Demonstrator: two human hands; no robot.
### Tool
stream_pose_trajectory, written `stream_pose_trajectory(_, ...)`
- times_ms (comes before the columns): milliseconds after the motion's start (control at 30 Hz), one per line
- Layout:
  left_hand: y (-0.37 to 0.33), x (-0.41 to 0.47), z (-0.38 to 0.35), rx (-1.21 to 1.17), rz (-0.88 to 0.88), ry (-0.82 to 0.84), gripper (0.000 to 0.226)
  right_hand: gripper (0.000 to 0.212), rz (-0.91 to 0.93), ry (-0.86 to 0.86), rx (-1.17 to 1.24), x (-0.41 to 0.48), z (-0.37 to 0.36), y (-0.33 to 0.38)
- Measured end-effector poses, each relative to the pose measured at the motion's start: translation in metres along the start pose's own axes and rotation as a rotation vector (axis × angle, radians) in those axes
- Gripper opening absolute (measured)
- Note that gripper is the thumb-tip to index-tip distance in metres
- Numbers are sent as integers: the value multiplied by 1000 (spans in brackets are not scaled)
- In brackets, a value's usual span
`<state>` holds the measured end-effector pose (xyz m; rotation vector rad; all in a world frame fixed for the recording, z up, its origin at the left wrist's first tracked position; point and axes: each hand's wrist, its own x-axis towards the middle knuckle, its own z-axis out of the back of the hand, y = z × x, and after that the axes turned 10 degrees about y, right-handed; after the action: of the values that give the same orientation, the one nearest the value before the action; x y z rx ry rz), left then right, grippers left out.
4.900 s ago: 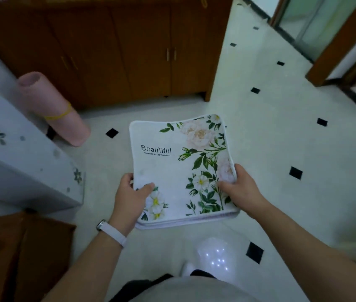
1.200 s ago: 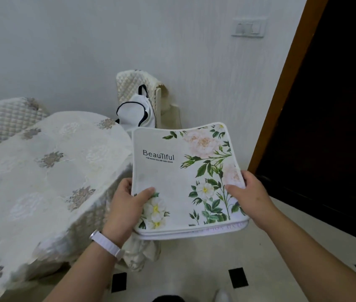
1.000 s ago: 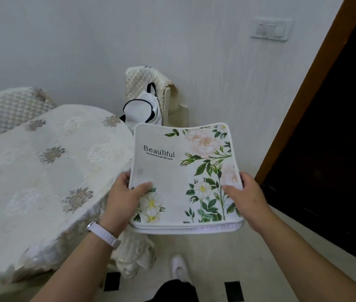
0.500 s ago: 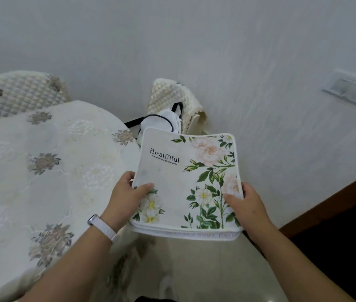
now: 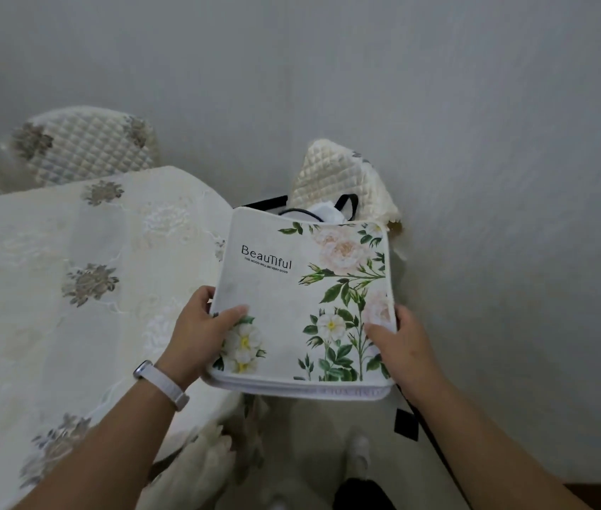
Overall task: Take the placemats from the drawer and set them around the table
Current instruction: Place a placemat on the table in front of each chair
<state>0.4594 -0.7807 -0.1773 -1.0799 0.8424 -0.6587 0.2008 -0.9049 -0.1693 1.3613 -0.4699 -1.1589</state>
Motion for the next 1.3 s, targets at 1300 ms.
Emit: stream_pose_trajectory(1300, 29, 104, 36, -197, 407, -843, 27, 31, 99, 983, -557, 333, -150, 95)
